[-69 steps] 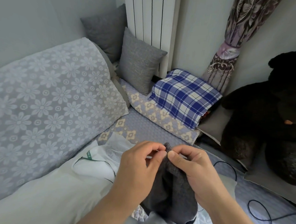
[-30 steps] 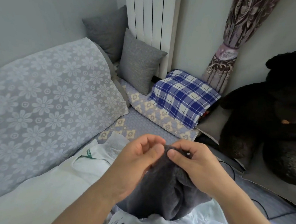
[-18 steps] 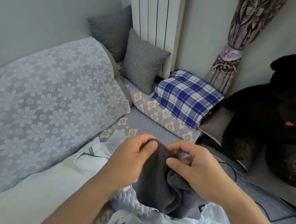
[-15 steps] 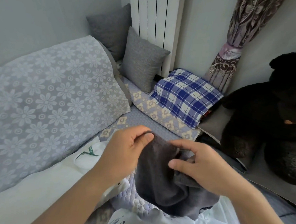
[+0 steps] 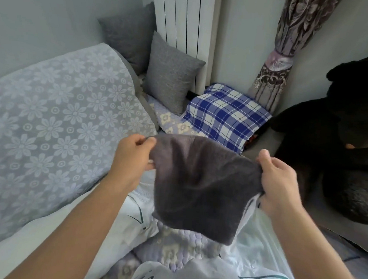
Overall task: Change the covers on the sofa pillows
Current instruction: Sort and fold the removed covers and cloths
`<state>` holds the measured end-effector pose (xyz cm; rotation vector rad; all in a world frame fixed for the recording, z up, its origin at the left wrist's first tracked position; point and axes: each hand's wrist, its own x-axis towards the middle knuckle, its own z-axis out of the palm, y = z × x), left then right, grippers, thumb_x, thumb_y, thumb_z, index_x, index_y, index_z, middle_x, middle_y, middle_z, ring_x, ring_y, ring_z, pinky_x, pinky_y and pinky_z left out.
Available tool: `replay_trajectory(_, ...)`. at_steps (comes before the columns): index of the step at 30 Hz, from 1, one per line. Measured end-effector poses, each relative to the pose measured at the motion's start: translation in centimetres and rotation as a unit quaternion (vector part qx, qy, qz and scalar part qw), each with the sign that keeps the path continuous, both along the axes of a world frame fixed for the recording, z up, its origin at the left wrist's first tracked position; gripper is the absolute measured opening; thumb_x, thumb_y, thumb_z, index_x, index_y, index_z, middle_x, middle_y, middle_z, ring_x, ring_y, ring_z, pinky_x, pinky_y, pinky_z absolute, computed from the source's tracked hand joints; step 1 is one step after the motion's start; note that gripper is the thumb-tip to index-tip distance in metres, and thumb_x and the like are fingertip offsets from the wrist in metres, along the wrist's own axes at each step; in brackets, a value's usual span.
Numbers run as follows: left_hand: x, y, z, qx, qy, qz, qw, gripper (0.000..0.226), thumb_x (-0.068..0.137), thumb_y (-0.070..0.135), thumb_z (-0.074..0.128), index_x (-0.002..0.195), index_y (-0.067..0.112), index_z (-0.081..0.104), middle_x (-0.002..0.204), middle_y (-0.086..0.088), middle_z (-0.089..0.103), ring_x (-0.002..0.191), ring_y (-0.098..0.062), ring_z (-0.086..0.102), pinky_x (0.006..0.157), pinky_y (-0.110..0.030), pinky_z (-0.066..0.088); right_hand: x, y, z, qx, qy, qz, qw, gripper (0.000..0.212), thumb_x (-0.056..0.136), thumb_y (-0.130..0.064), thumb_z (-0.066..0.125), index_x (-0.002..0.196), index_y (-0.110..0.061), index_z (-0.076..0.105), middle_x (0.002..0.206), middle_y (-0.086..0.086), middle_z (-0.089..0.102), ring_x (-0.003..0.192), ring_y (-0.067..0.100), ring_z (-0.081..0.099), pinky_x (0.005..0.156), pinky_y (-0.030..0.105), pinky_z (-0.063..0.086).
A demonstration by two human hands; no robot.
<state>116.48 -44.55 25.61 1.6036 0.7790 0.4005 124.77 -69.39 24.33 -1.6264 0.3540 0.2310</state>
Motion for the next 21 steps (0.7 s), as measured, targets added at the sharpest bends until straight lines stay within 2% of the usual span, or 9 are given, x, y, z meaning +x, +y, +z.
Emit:
replay_trajectory(3, -0.8, -4.9, 2.5, -0.047, -0.025, -0.151, 0.987, 0.02, 0.098, 0.012, 0.061, 0.078, 0.007, 0.06, 0.081, -0.011, 0.063, 0.079, -0.023, 0.066, 0.077, -0.046, 0.063, -3.4, 3.5, 1.3, 0.049, -0.087, 0.148, 0.984, 0.017, 0.091, -0.038, 0.069, 0.104, -0.027, 0.073, 0.088, -0.001, 0.074, 0.075, 0.022, 0.066, 0.062, 0.034, 0.05)
replay_trajectory(5, -1.6, -6.6, 3.3, -0.02, -0.039, -0.225, 0.973, 0.017, 0.096, 0.02, 0.063, 0.083, 0.012, 0.07, 0.088, -0.01, 0.073, 0.089, -0.028, 0.071, 0.09, -0.052, 0.058, -4.7, 5.0, 1.8, 0.113, -0.103, 0.264, 0.952, 0.045, 0.085, -0.04, 0.074, 0.127, -0.032, 0.063, 0.109, 0.003, 0.072, 0.09, 0.016, 0.07, 0.073, 0.03, 0.055)
replay_trajectory(8, -2.4, -6.1, 3.8, -0.113, -0.096, -0.252, 0.956, 0.025, 0.097, 0.022, 0.058, 0.096, 0.005, 0.076, 0.1, -0.012, 0.077, 0.102, -0.025, 0.072, 0.095, -0.037, 0.054, -3.8, 4.8, 2.2, 0.052, -0.203, 0.359, 0.91, 0.069, 0.078, -0.034, 0.083, 0.14, -0.039, 0.053, 0.126, 0.002, 0.061, 0.115, 0.014, 0.062, 0.097, 0.032, 0.05)
replay_trajectory(10, -2.8, -5.6, 3.7, -0.168, -0.136, -0.278, 0.936, 0.034, 0.097, 0.026, 0.053, 0.101, -0.002, 0.073, 0.107, -0.012, 0.076, 0.108, -0.021, 0.07, 0.095, -0.029, 0.053, -3.3, 4.8, 2.4, -0.016, -0.257, 0.344, 0.903, 0.054, 0.083, -0.011, 0.079, 0.128, -0.036, 0.064, 0.116, 0.0, 0.063, 0.109, 0.012, 0.063, 0.093, 0.031, 0.05)
replay_trajectory(12, -2.9, -5.1, 2.1, -0.151, -0.202, -0.267, 0.93, 0.029, 0.098, 0.027, 0.061, 0.118, 0.006, 0.064, 0.121, -0.01, 0.071, 0.119, -0.021, 0.065, 0.103, -0.035, 0.05, -2.9, 5.5, 3.0, -0.022, -0.271, 0.27, 0.924, 0.04, 0.087, 0.001, 0.071, 0.108, -0.033, 0.075, 0.105, 0.0, 0.07, 0.101, 0.015, 0.068, 0.09, 0.037, 0.055)
replay_trajectory(15, -2.0, -5.4, -2.9, 0.041, -0.176, -0.22, 0.959, 0.092, 0.074, 0.036, 0.084, 0.148, 0.035, 0.03, 0.153, 0.001, 0.038, 0.143, -0.01, 0.039, 0.118, -0.03, 0.034, -1.5, 7.2, 5.2, 0.155, -0.151, 0.132, 0.967, 0.029, 0.087, 0.007, 0.064, 0.084, -0.019, 0.075, 0.085, 0.005, 0.074, 0.085, 0.023, 0.071, 0.09, 0.048, 0.058)
replay_trajectory(17, -1.0, -7.6, -6.1, 0.108, -0.134, -0.187, 0.967, 0.122, 0.066, 0.049, 0.089, 0.156, 0.037, 0.008, 0.162, 0.002, 0.018, 0.151, -0.011, 0.021, 0.122, -0.035, 0.027, -0.5, 8.9, 6.9, 0.257, -0.084, 0.086, 0.959, 0.022, 0.088, 0.01, 0.059, 0.084, -0.01, 0.069, 0.083, 0.014, 0.069, 0.081, 0.028, 0.067, 0.091, 0.049, 0.056)
replay_trajectory(19, 0.0, -9.8, -9.1, 0.134, -0.092, -0.135, 0.977, 0.118, 0.071, 0.064, 0.075, 0.159, 0.029, 0.006, 0.164, -0.004, 0.013, 0.154, -0.018, 0.014, 0.124, -0.042, 0.023, -0.3, 11.0, 8.4, 0.321, -0.043, 0.109, 0.94, 0.024, 0.092, 0.01, 0.052, 0.083, -0.006, 0.067, 0.079, 0.017, 0.064, 0.076, 0.027, 0.061, 0.081, 0.041, 0.053)
replay_trajectory(21, 1.0, -10.6, -11.3, 0.182, -0.035, -0.099, 0.978, 0.102, 0.082, 0.071, 0.043, 0.16, 0.012, 0.015, 0.165, -0.009, 0.016, 0.154, -0.022, 0.015, 0.126, -0.031, 0.014, -0.6, 13.2, 9.7, 0.399, -0.002, 0.144, 0.906, 0.036, 0.095, 0.011, 0.045, 0.076, -0.005, 0.07, 0.074, 0.013, 0.059, 0.074, 0.023, 0.052, 0.076, 0.033, 0.04)
